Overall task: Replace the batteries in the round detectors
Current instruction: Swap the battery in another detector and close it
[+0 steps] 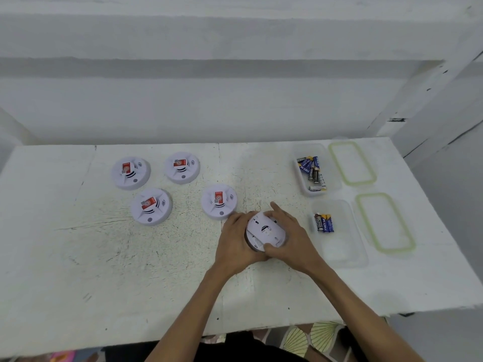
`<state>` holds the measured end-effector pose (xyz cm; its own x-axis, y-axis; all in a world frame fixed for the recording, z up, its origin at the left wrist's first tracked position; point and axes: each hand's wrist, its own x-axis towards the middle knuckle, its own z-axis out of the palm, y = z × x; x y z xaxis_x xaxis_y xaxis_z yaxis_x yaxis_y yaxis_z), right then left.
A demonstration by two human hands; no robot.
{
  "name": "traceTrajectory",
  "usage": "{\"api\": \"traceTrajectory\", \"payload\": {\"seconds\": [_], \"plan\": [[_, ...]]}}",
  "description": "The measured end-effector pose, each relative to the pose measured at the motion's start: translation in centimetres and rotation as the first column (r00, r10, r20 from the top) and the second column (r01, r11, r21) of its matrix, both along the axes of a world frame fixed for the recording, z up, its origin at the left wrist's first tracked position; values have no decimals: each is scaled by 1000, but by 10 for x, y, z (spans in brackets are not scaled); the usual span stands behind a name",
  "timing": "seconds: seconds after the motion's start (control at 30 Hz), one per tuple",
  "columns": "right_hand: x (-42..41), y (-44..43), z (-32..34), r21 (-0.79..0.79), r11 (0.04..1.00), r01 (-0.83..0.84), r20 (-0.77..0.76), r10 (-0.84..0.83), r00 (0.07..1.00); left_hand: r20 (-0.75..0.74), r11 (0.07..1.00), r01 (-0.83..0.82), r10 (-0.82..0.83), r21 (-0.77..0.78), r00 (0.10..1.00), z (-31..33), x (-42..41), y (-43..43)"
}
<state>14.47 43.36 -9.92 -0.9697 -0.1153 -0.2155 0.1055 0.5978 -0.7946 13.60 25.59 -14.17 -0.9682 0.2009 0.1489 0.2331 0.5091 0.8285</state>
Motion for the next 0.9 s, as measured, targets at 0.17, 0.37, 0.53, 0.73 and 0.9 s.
{"api": "traceTrajectory", "payload": {"seconds": [0.17,0.37,0.53,0.73,0.9], "plan": [[14,-3,0,46,996,73,-96,-68,993,51,998,17,-14,-59,999,-5,-1,-1],[20,-10,1,196,968,155,-195,-117,974,-6,999,5,-5,-44,1000,10,2,0],[11,-15,5,187,966,177,-120,-157,980,-13,998,25,-26,-61,1000,15,2,0],[10,-18,7,172,967,191,-76,-180,981,-23,996,56,-58,-68,998,9,2,-2],[6,-17,10,173,968,183,-1,-186,983,-26,995,75,-77,-72,997,8,0,-2]]}}
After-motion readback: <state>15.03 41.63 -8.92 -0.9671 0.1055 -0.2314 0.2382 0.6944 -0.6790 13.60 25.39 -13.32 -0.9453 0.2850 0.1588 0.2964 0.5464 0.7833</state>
